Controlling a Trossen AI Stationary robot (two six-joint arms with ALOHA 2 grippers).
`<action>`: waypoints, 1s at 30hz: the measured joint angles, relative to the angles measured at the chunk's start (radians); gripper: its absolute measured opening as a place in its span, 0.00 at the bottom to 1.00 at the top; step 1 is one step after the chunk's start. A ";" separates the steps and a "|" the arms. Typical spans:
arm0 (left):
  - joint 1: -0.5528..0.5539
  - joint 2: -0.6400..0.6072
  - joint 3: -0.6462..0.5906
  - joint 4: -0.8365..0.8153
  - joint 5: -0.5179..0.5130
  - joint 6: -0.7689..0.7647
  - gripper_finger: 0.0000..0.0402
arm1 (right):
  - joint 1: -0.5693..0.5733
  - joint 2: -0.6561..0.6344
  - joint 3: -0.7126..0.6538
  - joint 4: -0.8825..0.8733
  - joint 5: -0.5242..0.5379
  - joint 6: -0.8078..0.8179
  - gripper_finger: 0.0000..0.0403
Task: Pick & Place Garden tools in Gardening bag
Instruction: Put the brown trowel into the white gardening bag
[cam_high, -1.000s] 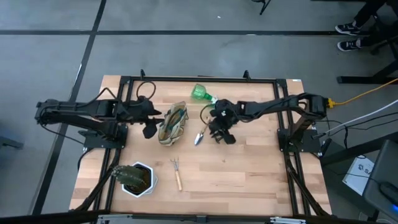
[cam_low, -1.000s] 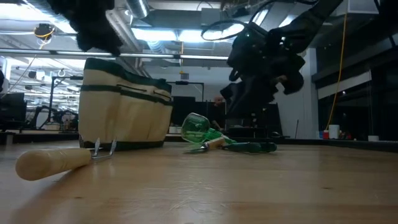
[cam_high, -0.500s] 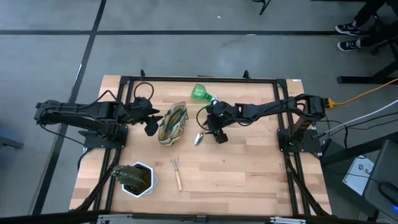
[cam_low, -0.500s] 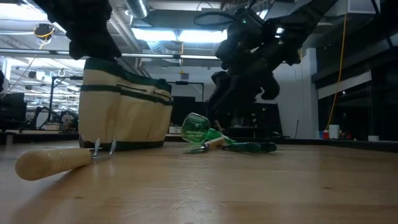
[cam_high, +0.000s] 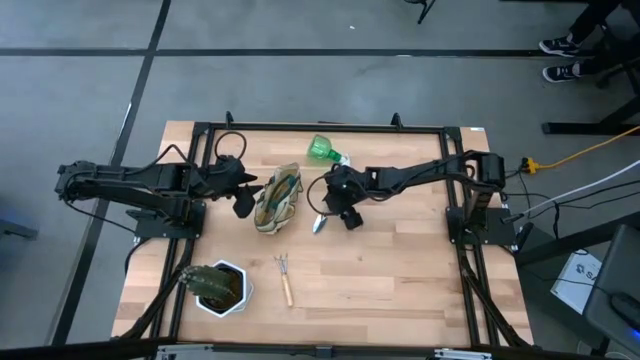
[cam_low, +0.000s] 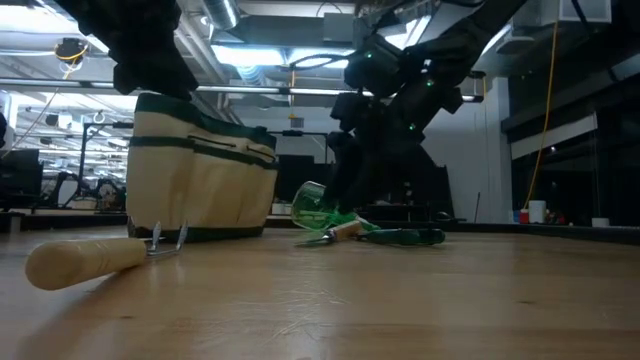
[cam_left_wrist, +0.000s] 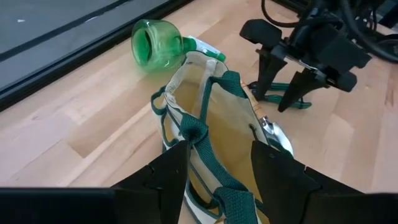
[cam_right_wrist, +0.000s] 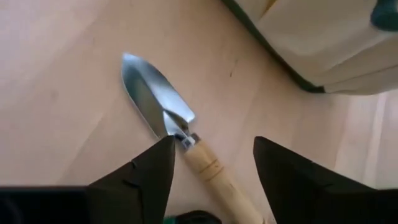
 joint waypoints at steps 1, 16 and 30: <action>0.000 0.000 0.000 0.000 0.000 0.002 0.43 | -0.002 0.005 0.000 0.000 0.009 -0.005 0.54; -0.001 0.002 0.000 0.001 0.008 0.020 0.43 | -0.041 0.091 0.003 0.014 0.008 0.091 0.40; -0.001 -0.001 0.000 0.000 0.016 0.020 0.43 | -0.048 0.052 -0.001 -0.101 -0.012 0.151 0.16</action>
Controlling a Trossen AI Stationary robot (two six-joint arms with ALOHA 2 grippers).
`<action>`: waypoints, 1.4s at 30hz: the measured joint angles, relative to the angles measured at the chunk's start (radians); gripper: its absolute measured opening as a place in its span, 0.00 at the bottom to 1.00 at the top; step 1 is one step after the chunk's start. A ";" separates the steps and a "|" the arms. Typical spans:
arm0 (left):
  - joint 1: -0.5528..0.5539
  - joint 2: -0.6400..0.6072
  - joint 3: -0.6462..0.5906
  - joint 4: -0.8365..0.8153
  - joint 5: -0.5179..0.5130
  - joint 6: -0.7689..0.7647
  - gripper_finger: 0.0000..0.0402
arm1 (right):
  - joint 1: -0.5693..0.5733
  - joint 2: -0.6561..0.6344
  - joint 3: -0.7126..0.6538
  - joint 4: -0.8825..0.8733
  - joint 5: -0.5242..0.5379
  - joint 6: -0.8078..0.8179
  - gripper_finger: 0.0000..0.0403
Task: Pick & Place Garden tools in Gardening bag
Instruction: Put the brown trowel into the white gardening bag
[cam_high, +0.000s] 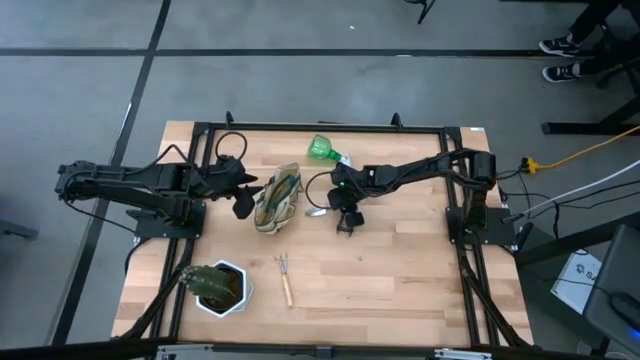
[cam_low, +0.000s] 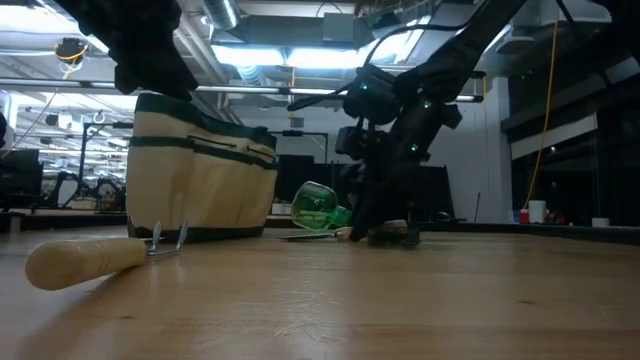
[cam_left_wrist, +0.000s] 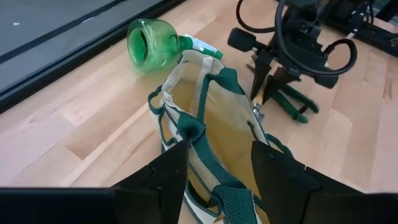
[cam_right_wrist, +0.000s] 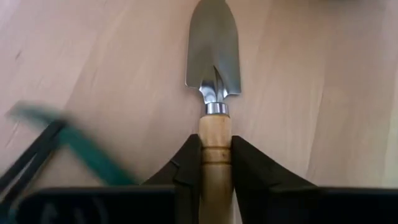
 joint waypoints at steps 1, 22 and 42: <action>0.000 -0.003 0.000 -0.001 0.004 0.003 0.43 | -0.003 -0.015 -0.002 -0.019 0.000 -0.011 0.16; 0.000 -0.004 0.000 0.000 0.025 0.026 0.43 | -0.004 -0.260 0.000 0.222 0.326 -0.389 0.16; 0.000 -0.004 0.000 0.160 0.047 0.027 0.43 | 0.060 -0.260 0.001 0.591 0.326 -1.210 0.16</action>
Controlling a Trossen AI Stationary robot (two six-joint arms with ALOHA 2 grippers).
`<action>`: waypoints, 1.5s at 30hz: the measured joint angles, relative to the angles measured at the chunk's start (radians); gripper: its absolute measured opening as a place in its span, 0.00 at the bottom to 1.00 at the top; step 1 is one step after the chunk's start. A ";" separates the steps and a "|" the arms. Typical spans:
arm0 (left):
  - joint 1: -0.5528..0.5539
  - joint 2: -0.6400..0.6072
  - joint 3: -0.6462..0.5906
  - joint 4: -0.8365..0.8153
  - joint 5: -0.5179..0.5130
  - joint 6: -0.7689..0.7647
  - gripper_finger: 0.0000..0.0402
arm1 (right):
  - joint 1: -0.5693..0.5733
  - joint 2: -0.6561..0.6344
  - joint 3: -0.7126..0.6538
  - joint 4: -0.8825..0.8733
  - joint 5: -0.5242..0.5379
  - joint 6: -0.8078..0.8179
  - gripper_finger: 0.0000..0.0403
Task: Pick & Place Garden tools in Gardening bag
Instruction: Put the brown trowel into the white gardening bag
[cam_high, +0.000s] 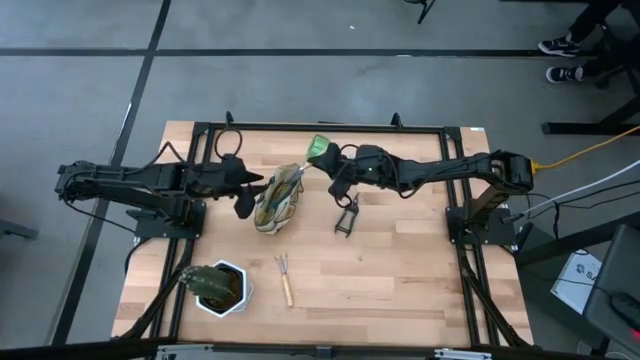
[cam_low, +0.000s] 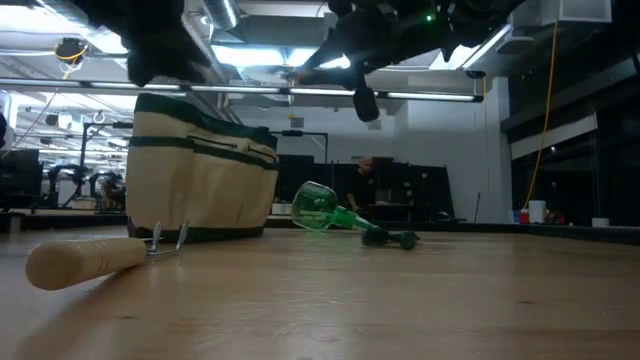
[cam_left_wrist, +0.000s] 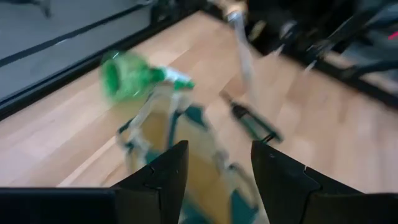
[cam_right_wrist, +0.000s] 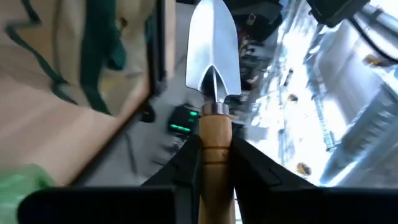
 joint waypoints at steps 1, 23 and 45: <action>0.000 0.000 0.000 0.027 0.011 0.013 0.43 | 0.000 0.000 0.000 0.013 0.000 -0.030 0.16; -0.001 0.182 0.018 0.408 -0.112 0.362 0.42 | 0.002 0.000 0.077 -0.026 0.086 0.030 0.16; -0.064 0.127 0.025 0.281 -0.256 0.077 0.42 | 0.033 0.000 0.076 -0.023 0.014 0.156 0.16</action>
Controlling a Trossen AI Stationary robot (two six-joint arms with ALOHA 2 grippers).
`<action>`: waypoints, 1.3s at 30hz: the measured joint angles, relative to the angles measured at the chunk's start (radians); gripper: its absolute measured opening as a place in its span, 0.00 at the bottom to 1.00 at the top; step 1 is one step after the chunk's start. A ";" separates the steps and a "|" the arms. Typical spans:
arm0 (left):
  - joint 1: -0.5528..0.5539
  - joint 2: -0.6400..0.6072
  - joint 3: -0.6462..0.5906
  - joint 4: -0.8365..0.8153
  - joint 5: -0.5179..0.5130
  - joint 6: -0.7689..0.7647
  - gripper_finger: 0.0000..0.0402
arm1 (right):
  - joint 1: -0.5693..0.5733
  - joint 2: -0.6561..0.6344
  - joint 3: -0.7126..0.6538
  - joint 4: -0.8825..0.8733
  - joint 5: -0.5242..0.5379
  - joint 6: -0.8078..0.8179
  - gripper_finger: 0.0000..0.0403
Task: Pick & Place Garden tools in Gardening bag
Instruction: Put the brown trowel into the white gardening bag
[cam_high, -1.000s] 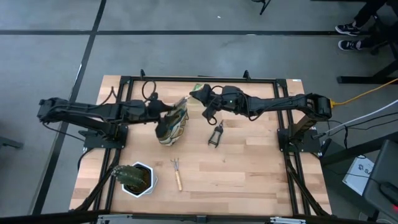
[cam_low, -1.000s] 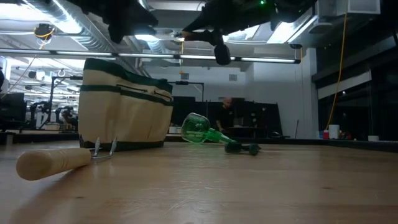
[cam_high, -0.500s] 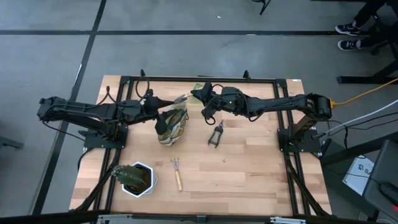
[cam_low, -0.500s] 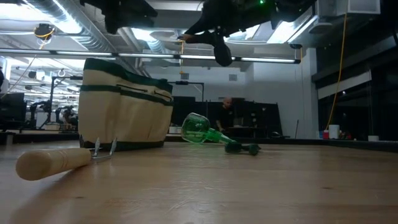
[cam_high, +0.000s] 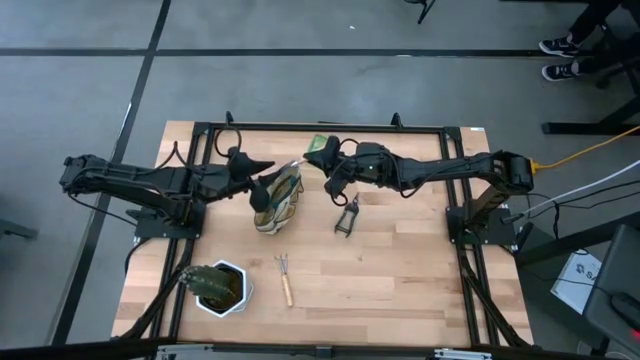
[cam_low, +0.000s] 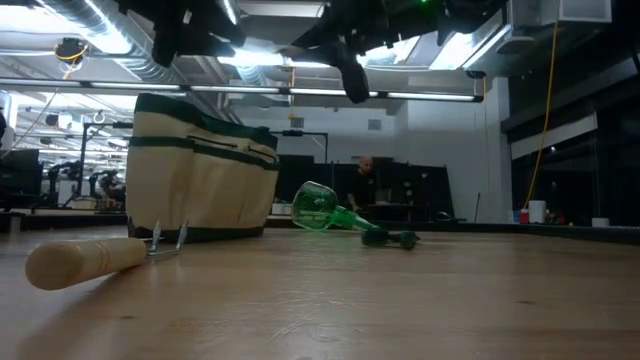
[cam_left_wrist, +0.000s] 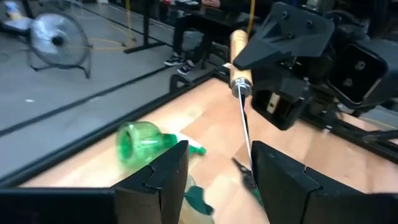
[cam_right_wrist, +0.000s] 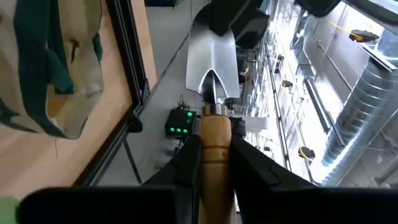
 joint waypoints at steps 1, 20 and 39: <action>0.000 0.001 0.000 0.000 0.025 0.000 0.42 | 0.003 0.000 0.000 0.004 -0.004 0.011 0.16; 0.000 0.002 -0.001 0.019 0.176 -0.004 0.02 | 0.038 0.000 -0.001 0.011 -0.001 0.129 0.16; 0.001 0.007 -0.001 0.049 0.194 -0.052 0.28 | 0.040 0.000 0.000 -0.029 -0.059 0.160 0.16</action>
